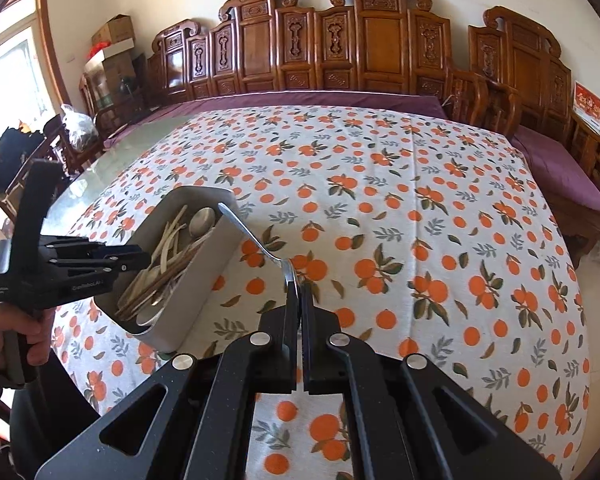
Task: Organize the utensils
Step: 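Lower the wooden chopstick into the grey tray and open the left gripper, then lower the metal spoon into the grey tray and open the right gripper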
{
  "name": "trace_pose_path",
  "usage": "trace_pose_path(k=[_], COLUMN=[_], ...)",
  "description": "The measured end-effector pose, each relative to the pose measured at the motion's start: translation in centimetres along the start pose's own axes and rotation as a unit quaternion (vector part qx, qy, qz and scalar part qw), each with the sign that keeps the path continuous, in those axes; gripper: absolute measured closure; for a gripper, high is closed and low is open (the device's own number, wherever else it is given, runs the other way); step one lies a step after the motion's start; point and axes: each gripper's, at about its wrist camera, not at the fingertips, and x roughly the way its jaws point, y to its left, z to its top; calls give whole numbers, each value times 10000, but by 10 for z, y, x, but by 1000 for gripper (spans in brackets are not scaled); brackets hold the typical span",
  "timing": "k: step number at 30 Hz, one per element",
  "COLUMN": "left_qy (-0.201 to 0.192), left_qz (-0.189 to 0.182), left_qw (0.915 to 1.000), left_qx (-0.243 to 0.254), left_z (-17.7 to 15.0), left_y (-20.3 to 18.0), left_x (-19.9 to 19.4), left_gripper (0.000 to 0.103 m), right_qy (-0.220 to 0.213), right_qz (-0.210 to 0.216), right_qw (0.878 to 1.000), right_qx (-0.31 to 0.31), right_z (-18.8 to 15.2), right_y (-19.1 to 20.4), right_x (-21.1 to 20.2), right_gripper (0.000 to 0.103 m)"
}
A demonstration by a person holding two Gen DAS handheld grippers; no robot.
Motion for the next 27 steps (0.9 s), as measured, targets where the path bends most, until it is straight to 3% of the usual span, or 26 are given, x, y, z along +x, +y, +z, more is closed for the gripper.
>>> trace_pose_path(k=[13, 18, 20, 23, 27], left_qy=[-380, -457, -478, -508, -509], left_qz=[39, 116, 152, 198, 218], left_qw=[9992, 9988, 9986, 9983, 9980], left_qx=[-88, -133, -158, -218, -294], left_z=[-5, -9, -10, -12, -15], left_y=[33, 48, 54, 64, 77], left_x=[-42, -51, -53, -55, -56], left_gripper=[73, 56, 42, 30, 27], right_qy=[131, 231, 279, 354, 427], right_qz=[27, -16, -70, -164, -324], right_qw=[9995, 9988, 9983, 9973, 9960], right_qx=[-298, -435, -515, -615, -720], right_z=[17, 23, 25, 29, 37], right_y=[53, 73, 82, 94, 108], right_x=[26, 42, 49, 60, 73], right_gripper=[101, 101, 101, 101, 101])
